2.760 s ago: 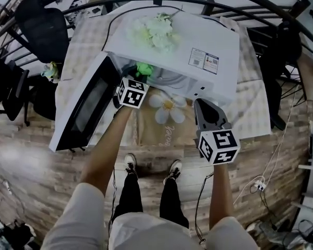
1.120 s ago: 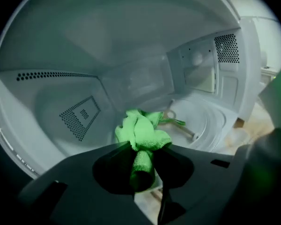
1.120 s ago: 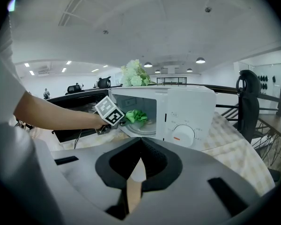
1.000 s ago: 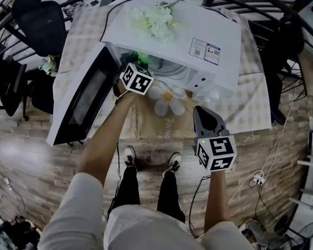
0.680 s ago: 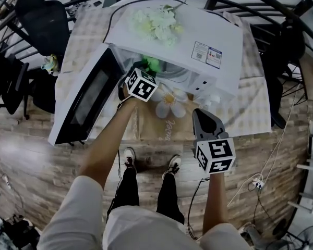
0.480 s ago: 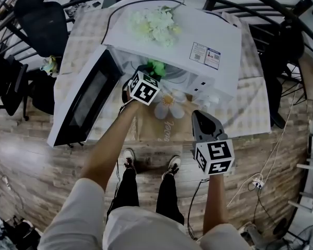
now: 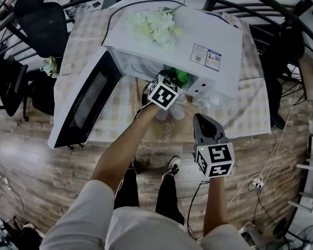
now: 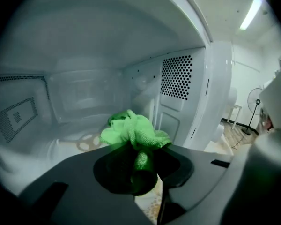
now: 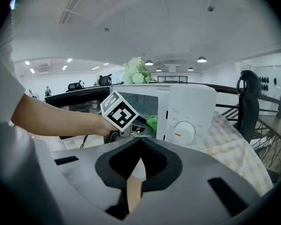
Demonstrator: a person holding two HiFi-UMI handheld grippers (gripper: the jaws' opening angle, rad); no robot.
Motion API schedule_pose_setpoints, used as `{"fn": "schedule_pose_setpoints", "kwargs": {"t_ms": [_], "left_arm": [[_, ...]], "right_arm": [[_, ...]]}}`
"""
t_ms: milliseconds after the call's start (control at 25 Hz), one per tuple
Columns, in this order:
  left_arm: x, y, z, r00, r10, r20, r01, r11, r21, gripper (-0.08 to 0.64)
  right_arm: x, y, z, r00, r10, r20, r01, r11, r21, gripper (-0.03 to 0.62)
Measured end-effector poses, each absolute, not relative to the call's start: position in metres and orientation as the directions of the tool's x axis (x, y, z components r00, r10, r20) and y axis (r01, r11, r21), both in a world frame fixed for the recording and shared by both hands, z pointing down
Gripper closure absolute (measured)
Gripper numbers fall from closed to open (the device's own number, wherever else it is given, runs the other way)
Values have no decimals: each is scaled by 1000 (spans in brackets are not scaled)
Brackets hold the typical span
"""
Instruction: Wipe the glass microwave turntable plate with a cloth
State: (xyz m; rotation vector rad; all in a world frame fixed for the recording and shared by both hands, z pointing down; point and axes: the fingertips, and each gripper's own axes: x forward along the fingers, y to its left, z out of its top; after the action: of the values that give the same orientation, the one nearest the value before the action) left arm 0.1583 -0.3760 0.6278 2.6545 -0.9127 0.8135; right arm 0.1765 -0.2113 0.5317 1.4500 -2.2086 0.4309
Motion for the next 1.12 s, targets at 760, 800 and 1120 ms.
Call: {"fn": "schedule_pose_setpoints", "kwargs": {"t_ms": [760,800,1120], "left_arm": [[45,-467,642,318,-719,618,-788,-563,-249,445],[51,-462,642,348,-706,617,-768,-592,-244,443],[132,-427,641,537,-555,635,-472,-822,-319,443]], "right_arm": [[187,-207,550,-334,-765,550,-927,373,-45,578],[187,-207,550,-336,-767,547,-927,372,-47,577],[175,-207,549,-344,-766,543,-926,374,-58,577]]}}
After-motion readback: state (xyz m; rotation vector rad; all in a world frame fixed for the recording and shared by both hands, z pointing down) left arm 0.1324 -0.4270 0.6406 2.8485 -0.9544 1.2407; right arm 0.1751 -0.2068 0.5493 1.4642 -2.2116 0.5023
